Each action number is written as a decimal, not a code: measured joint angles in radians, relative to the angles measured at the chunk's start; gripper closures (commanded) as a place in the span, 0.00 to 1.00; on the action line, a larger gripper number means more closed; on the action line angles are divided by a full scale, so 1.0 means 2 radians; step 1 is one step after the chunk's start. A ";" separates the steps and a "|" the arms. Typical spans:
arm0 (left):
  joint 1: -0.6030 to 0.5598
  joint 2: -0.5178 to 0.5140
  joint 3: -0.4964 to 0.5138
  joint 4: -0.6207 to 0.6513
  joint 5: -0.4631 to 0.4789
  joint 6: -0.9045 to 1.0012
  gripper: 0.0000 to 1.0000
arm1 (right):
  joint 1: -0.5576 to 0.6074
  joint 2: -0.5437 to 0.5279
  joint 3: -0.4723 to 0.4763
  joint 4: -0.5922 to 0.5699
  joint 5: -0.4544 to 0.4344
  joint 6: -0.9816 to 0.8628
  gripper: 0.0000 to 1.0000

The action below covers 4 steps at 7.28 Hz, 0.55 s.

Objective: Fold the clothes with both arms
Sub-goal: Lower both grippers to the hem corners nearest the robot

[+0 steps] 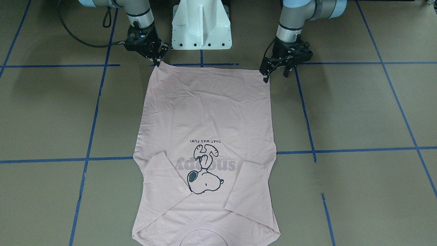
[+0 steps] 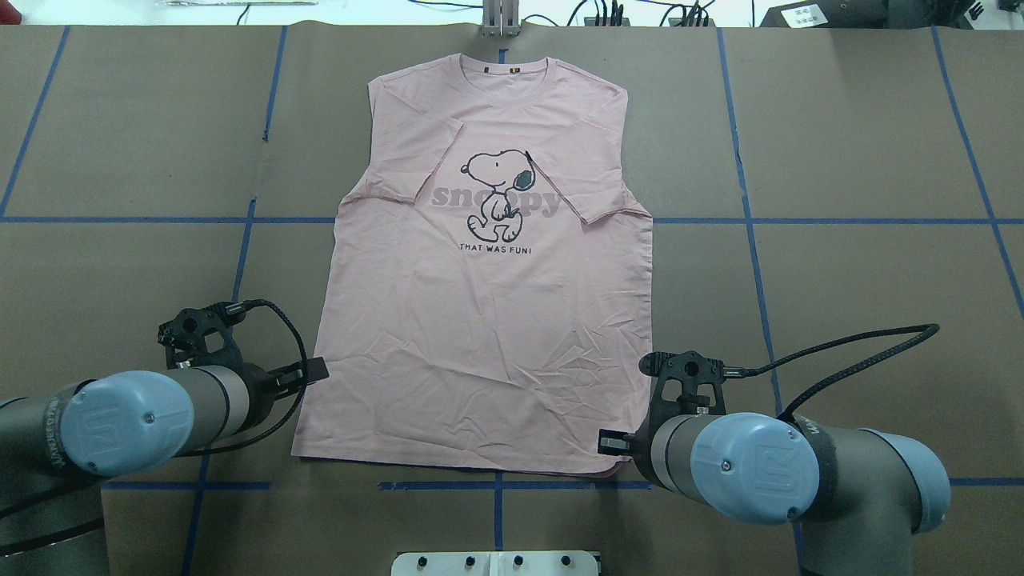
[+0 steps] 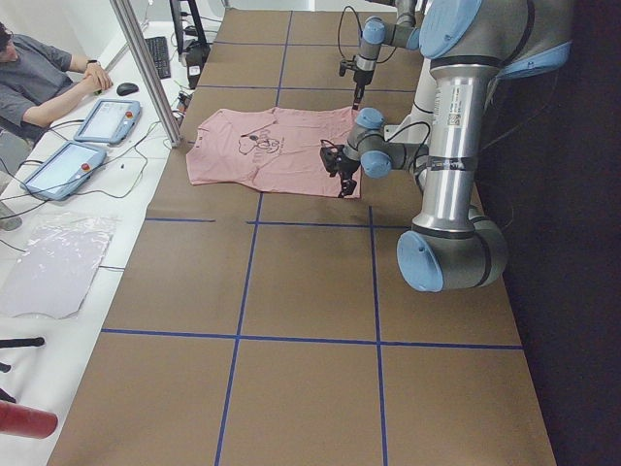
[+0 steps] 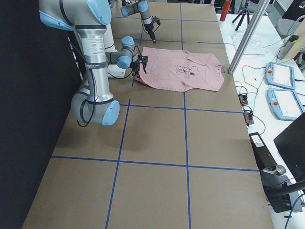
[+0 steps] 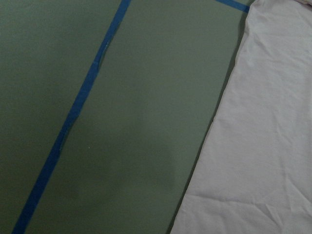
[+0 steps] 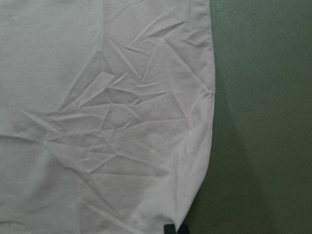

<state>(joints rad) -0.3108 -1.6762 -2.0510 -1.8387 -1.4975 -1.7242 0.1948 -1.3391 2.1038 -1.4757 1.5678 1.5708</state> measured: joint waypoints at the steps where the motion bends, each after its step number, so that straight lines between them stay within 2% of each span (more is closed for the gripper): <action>1: 0.004 -0.007 0.014 0.000 0.004 -0.002 0.00 | 0.000 0.000 0.000 0.000 0.000 0.000 1.00; 4: 0.014 -0.017 0.032 0.001 0.006 -0.003 0.00 | 0.001 0.000 0.000 0.000 0.000 0.000 1.00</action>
<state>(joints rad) -0.2836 -1.7109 -1.9865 -1.8362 -1.4858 -1.7308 0.1976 -1.3392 2.1046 -1.4757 1.5677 1.5708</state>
